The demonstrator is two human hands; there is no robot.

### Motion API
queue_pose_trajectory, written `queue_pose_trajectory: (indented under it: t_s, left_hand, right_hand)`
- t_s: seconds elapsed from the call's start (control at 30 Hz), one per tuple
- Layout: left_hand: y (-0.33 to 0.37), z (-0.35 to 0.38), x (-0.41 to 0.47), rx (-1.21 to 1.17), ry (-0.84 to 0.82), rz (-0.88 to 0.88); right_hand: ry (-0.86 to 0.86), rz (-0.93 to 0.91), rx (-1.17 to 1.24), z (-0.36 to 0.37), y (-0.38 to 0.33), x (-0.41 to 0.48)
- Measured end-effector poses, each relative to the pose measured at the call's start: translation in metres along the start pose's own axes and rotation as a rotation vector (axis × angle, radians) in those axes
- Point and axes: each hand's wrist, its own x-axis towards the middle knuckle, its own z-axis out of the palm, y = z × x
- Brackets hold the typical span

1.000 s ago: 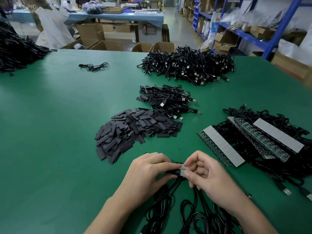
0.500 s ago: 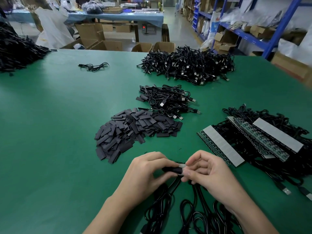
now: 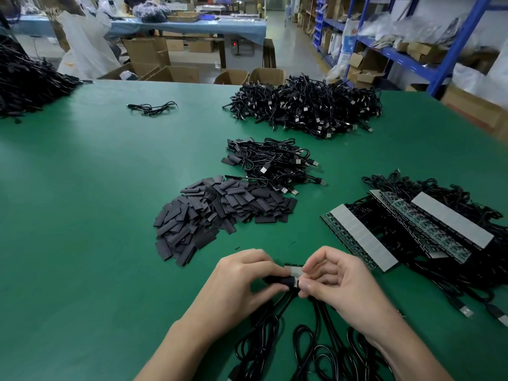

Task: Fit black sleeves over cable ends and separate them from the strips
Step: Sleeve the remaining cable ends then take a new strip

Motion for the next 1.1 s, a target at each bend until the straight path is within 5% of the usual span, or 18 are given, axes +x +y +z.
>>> queue_pose_trajectory:
  t_s: [0.23,0.57,1.1]
  left_hand:
    - [0.001,-0.001,0.0,-0.022,0.01,-0.012]
    - [0.0,0.004,0.0,-0.428,0.002,-0.378]
    - [0.007,0.007,0.0,-0.323,0.162,-0.194]
  right_hand:
    - [0.007,-0.035,-0.007,0.0,-0.001,0.0]
    - [0.208,-0.422,-0.427,0.006,-0.011,-0.008]
    - [0.3,-0.734,-0.619,0.007,-0.004,-0.004]
